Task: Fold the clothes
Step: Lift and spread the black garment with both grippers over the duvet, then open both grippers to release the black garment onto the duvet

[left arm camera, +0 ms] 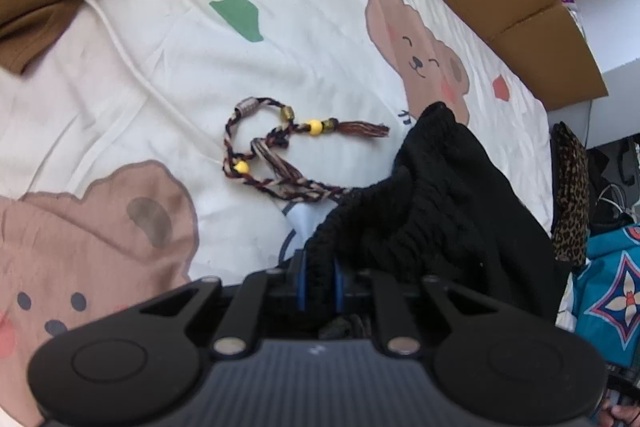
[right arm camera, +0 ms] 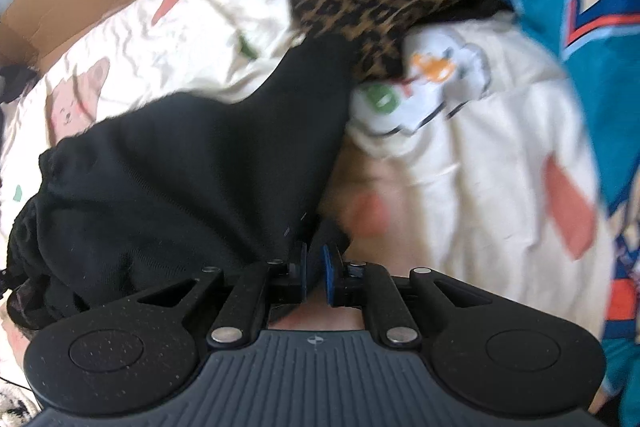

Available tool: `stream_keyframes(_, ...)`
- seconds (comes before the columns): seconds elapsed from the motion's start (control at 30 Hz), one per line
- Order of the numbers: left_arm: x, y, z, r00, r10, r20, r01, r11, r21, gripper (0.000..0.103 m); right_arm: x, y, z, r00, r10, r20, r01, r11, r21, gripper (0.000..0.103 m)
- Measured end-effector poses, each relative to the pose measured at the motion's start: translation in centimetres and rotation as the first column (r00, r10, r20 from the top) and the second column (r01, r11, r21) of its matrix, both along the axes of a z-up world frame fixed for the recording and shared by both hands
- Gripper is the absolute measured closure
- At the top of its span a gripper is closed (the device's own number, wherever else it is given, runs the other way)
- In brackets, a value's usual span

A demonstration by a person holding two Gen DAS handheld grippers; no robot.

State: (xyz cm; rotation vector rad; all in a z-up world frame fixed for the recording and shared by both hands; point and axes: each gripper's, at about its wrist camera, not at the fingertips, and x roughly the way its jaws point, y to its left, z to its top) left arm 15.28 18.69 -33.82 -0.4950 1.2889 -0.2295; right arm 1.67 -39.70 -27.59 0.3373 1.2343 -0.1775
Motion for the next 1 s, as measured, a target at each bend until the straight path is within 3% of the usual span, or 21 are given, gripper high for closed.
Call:
stream_keyframes(0.17, -0.2, -0.1, 0.1, 1.0, 0.013, 0.007, -0.013, 1.0, -0.004, 0.089, 0.6, -2.0, 2.7, 0.998, -0.018, 0.063, 0.021, 0.999, -0.046, 0.093)
stream_keyframes(0.27, -0.5, 0.0, -0.1, 1.0, 0.015, 0.007, -0.015, 1.0, -0.012, 0.089, 1.6, -2.0, 3.8, 0.994, 0.01, 0.106, -0.001, 0.997, -0.082, 0.08)
stream_keyframes(0.6, -1.6, 0.3, -0.5, 1.0, 0.016, 0.006, -0.016, 0.999, -0.04, 0.089, 6.0, 1.5, 4.6, 0.975, 0.153, 0.159, -0.132, 0.983, -0.13, 0.079)
stream_keyframes(0.83, -2.4, 0.7, -1.4, 1.0, -0.001, -0.027, -0.001, 0.997, -0.082, 0.088, 10.7, 7.0, 4.2, 0.914, 0.362, 0.183, -0.341, 0.93, -0.136, 0.078)
stream_keyframes(1.0, -2.2, 1.7, 0.2, 0.998, 0.054, 0.031, -0.053, 0.998, -0.045, 0.082, 15.1, 11.8, 3.6, 0.842, 0.493, 0.22, -0.476, 0.87, -0.132, 0.064)
